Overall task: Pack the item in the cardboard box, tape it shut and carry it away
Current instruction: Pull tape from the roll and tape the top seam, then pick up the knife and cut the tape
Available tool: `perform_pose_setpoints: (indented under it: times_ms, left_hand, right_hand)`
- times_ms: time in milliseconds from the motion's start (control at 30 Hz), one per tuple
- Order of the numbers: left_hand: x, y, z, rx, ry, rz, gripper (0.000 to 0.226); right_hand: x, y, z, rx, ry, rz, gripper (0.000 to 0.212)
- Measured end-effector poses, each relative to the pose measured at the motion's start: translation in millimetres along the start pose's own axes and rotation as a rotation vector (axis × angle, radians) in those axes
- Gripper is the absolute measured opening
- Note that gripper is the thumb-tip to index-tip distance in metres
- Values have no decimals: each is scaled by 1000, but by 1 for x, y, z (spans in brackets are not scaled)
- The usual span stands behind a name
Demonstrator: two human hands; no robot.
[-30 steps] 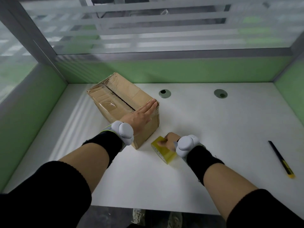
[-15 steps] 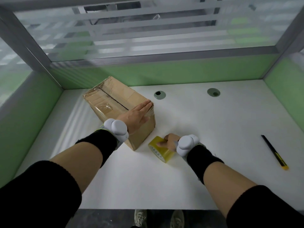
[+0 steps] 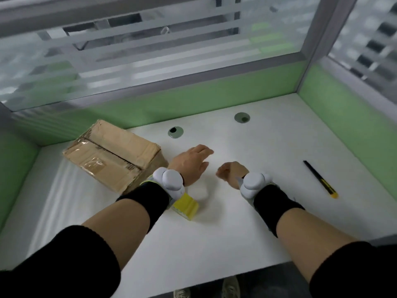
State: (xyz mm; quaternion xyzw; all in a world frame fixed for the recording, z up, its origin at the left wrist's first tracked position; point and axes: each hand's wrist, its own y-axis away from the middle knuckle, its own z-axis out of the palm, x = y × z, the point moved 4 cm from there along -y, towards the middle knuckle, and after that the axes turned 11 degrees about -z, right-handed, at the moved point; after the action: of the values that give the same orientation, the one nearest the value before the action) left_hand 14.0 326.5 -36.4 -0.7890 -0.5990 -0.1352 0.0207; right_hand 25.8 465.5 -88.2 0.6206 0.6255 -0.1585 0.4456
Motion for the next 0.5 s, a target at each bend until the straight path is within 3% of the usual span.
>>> perform_pose_setpoints:
  times_ms: [67,500]
  left_hand:
    - [29,-16,15,-47,8,29,40]
    - [166,-76,96,-271,62,222,42]
  right_hand:
    - [26,5,-27,110,-11,31,24]
    - [155,42,-140,342,61,259,36]
